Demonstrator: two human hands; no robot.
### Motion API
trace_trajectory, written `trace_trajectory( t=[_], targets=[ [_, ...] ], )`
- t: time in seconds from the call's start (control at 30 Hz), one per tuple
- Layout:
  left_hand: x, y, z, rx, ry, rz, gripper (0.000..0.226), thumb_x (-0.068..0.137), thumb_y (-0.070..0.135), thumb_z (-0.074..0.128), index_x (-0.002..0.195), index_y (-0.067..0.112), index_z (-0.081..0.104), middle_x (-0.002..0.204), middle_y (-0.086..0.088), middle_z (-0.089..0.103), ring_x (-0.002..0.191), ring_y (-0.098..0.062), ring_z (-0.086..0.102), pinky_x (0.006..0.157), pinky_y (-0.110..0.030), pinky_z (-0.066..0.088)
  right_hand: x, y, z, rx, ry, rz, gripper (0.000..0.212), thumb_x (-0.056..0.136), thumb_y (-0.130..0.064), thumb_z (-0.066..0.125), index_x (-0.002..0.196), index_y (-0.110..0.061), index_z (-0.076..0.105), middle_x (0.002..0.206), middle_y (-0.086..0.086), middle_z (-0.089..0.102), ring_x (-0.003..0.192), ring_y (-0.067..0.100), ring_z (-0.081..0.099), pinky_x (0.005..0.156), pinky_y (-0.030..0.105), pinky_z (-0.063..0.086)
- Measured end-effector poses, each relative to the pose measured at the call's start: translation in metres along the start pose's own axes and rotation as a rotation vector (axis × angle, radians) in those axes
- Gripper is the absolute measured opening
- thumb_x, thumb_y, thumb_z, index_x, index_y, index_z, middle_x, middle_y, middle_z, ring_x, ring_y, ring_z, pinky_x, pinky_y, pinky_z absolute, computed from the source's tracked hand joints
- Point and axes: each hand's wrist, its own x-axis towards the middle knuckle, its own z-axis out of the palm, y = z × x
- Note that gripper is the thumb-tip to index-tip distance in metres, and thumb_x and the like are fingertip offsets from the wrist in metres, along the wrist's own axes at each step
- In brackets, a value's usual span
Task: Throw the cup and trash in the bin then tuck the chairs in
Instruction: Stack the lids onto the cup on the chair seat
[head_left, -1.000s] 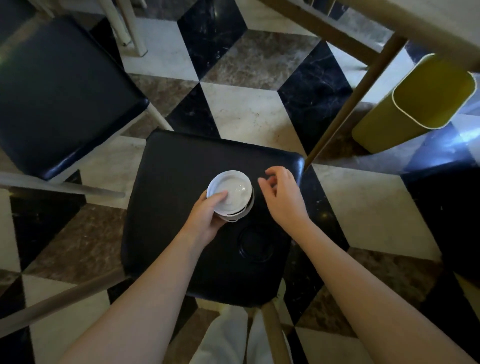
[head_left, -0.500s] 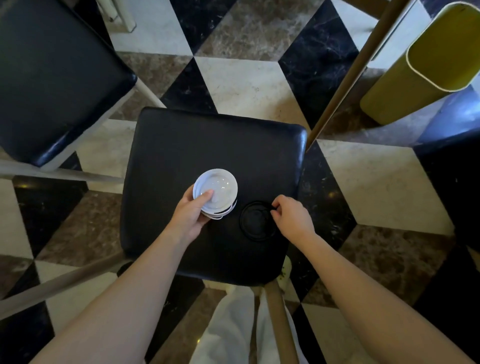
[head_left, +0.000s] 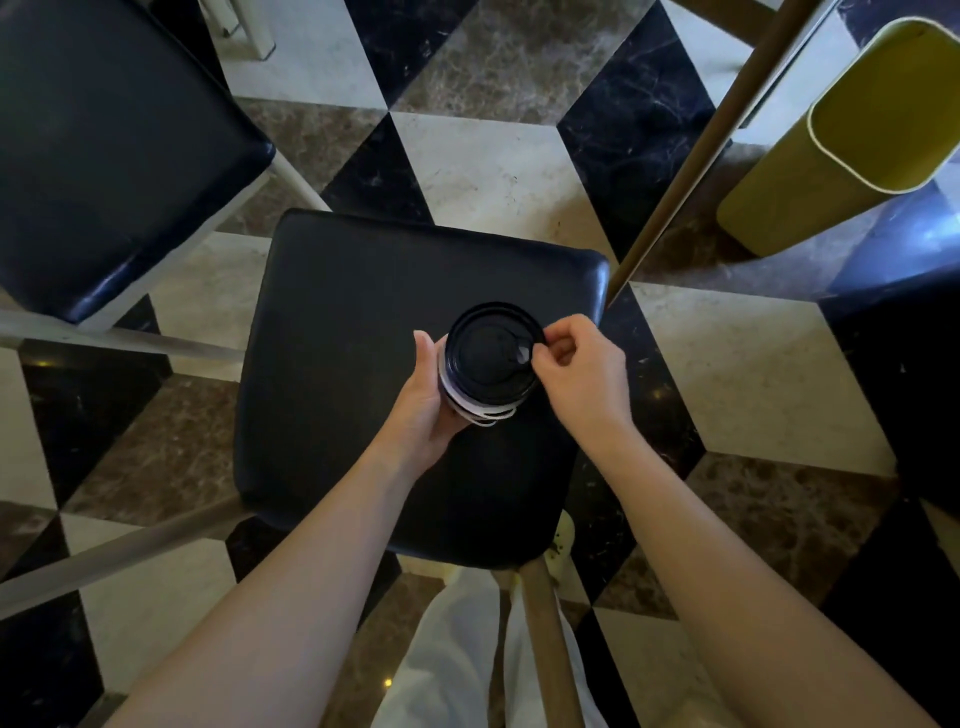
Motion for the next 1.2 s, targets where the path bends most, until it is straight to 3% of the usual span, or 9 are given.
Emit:
trace_trajectory(
  t=[0.2, 0.3, 0.43, 0.53, 0.63, 0.73, 0.9, 1.07, 1.2],
  targets=[
    [0.000, -0.010, 0.012, -0.026, -0.053, -0.074, 0.074, 0.076, 0.061, 0.062, 0.135, 0.018, 0.050, 0.129, -0.011, 0.062, 0.117, -0.027, 0.060, 0.087, -0.039, 0.056, -0.010, 0.016, 0.004, -0.284, -0.025, 0.014, 0.012, 0.090, -0.020, 0.059, 0.100, -0.015, 0.054, 0.096, -0.002, 0.053, 0.082, 0.012, 0.054, 0.076, 0.030, 0.050],
    [0.002, -0.018, 0.014, -0.030, -0.073, -0.081, 0.056, 0.079, 0.050, 0.062, 0.125, 0.018, 0.058, 0.122, -0.008, 0.065, 0.111, -0.025, 0.062, 0.093, -0.045, 0.051, -0.013, 0.027, 0.003, -0.302, 0.001, 0.001, 0.022, 0.089, -0.020, 0.061, 0.109, -0.015, 0.053, 0.107, -0.002, 0.044, 0.088, 0.013, 0.052, 0.077, 0.026, 0.047],
    [0.006, -0.025, 0.018, 0.018, -0.044, -0.098, 0.049, 0.092, 0.049, 0.048, 0.129, 0.018, 0.056, 0.126, -0.008, 0.064, 0.117, -0.025, 0.060, 0.097, -0.047, 0.050, -0.009, 0.044, 0.000, -0.019, -0.142, 0.214, 0.042, 0.093, -0.028, 0.055, 0.131, -0.016, 0.042, 0.121, -0.005, 0.043, 0.102, 0.013, 0.052, 0.086, 0.028, 0.049],
    [0.005, -0.026, 0.025, 0.060, -0.028, -0.137, 0.065, 0.086, 0.063, 0.043, 0.136, 0.021, 0.048, 0.130, -0.007, 0.062, 0.118, -0.023, 0.060, 0.091, -0.042, 0.053, -0.011, 0.050, -0.002, 0.313, -0.269, 0.466, 0.045, 0.096, -0.030, 0.050, 0.138, -0.015, 0.039, 0.131, 0.006, 0.051, 0.110, 0.021, 0.056, 0.081, 0.037, 0.058],
    [0.000, -0.025, 0.038, 0.120, -0.069, -0.116, 0.073, 0.076, 0.064, 0.052, 0.136, 0.024, 0.045, 0.129, -0.005, 0.061, 0.115, -0.022, 0.061, 0.087, -0.038, 0.054, -0.017, 0.052, -0.004, 0.311, -0.244, 0.441, 0.043, 0.098, -0.028, 0.046, 0.137, -0.013, 0.039, 0.132, 0.010, 0.052, 0.107, 0.020, 0.058, 0.079, 0.034, 0.058],
    [-0.006, -0.025, 0.049, 0.157, -0.063, -0.050, 0.061, 0.082, 0.042, 0.062, 0.136, 0.023, 0.042, 0.127, -0.003, 0.060, 0.110, -0.017, 0.062, 0.082, -0.031, 0.057, -0.023, 0.050, -0.012, 0.307, -0.198, 0.424, 0.039, 0.100, -0.026, 0.040, 0.138, -0.016, 0.036, 0.134, 0.010, 0.049, 0.103, 0.017, 0.053, 0.082, 0.034, 0.056],
    [-0.013, -0.022, 0.062, 0.259, -0.066, 0.030, 0.027, 0.094, 0.019, 0.055, 0.119, 0.028, 0.053, 0.118, -0.001, 0.062, 0.108, -0.018, 0.062, 0.082, -0.030, 0.055, -0.034, 0.051, -0.033, 0.419, -0.290, 0.381, 0.047, 0.101, -0.021, 0.040, 0.143, -0.032, 0.024, 0.137, 0.002, 0.045, 0.111, 0.019, 0.050, 0.086, 0.037, 0.052],
    [-0.016, -0.020, 0.075, 0.251, -0.009, -0.003, 0.042, 0.094, 0.006, 0.052, 0.133, 0.017, 0.045, 0.123, -0.006, 0.057, 0.109, -0.020, 0.057, 0.079, -0.029, 0.052, -0.042, 0.053, -0.046, 0.398, -0.350, 0.336, 0.055, 0.098, -0.015, 0.044, 0.144, -0.036, 0.022, 0.135, -0.001, 0.046, 0.118, 0.022, 0.049, 0.090, 0.038, 0.050],
    [-0.014, -0.020, 0.086, 0.368, -0.015, 0.049, 0.039, 0.091, 0.003, 0.056, 0.123, 0.024, 0.049, 0.121, -0.001, 0.056, 0.114, -0.019, 0.054, 0.083, -0.028, 0.051, -0.044, 0.056, -0.063, 0.401, -0.343, 0.325, 0.059, 0.091, -0.009, 0.057, 0.139, -0.031, 0.031, 0.125, -0.004, 0.049, 0.115, 0.019, 0.050, 0.095, 0.041, 0.050]
  ],
)
